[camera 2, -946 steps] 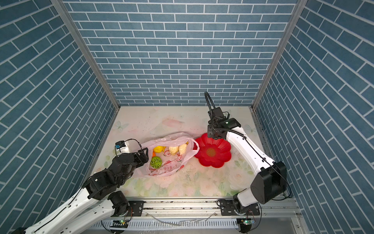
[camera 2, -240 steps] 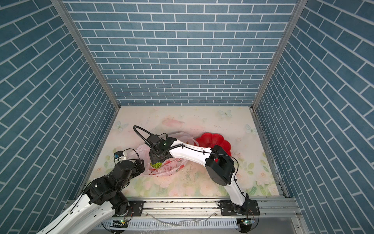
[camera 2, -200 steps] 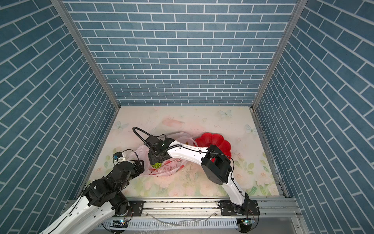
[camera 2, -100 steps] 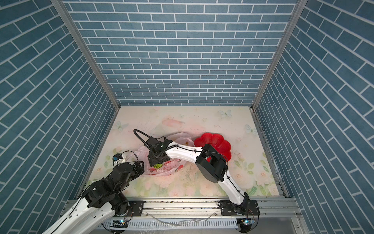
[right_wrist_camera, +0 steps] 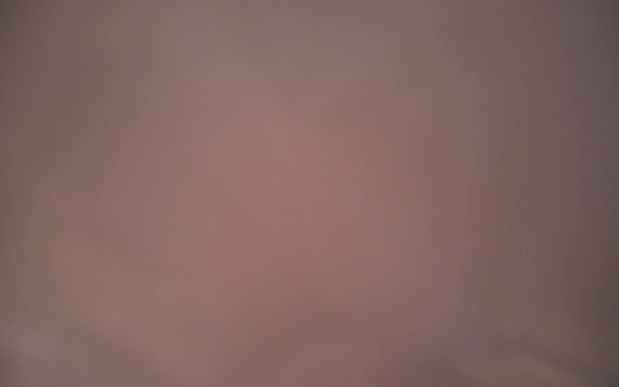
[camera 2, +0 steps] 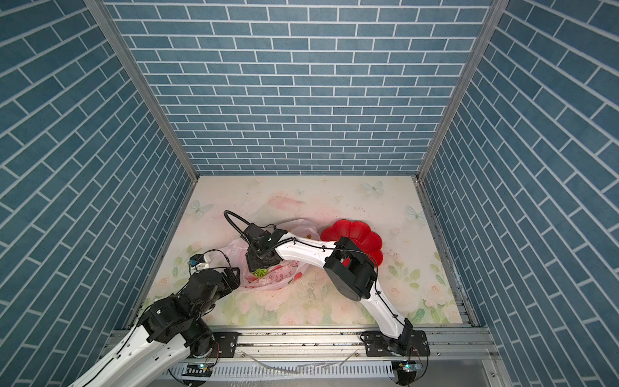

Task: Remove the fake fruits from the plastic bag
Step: 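Raise the right gripper and reach it back into the bag opening, then grasp the green fruit inside the bag with the right gripper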

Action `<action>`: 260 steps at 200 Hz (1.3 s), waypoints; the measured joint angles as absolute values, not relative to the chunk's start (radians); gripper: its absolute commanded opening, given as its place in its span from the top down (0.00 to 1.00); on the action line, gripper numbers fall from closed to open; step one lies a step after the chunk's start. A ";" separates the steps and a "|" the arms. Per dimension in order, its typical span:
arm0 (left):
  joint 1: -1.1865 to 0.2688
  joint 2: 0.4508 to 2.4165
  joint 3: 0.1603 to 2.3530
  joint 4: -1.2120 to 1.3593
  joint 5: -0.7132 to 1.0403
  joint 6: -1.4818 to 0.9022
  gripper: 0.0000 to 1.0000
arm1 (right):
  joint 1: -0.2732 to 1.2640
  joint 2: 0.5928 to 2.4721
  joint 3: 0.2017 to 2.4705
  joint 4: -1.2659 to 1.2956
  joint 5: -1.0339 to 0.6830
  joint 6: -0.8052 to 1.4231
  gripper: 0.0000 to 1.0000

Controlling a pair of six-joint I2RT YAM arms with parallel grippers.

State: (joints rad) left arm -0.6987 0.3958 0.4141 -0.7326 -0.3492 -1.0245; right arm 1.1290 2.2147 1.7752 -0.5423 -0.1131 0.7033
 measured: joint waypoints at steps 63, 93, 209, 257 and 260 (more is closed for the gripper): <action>-0.699 0.403 0.410 -0.717 -0.343 -1.026 0.15 | 1.125 2.182 1.731 -0.529 -0.109 0.703 0.64; -0.699 0.403 0.410 -0.712 -0.342 -1.026 0.15 | 1.122 2.143 1.695 -0.527 -0.101 0.703 0.65; -0.699 0.421 0.399 -0.674 -0.342 -1.033 0.15 | 1.110 1.930 1.628 -0.569 -0.028 0.675 0.69; -0.699 0.445 0.399 -0.645 -0.342 -1.037 0.15 | 1.105 1.824 1.665 -0.694 0.059 0.599 0.70; -0.699 0.449 0.399 -0.643 -0.342 -1.037 0.15 | 1.102 1.815 1.670 -0.705 0.070 0.592 0.70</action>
State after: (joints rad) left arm -0.6987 0.4488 0.3992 -0.6426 -0.3420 -1.0367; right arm 1.1023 1.8149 1.6699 -0.7048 0.0696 0.5919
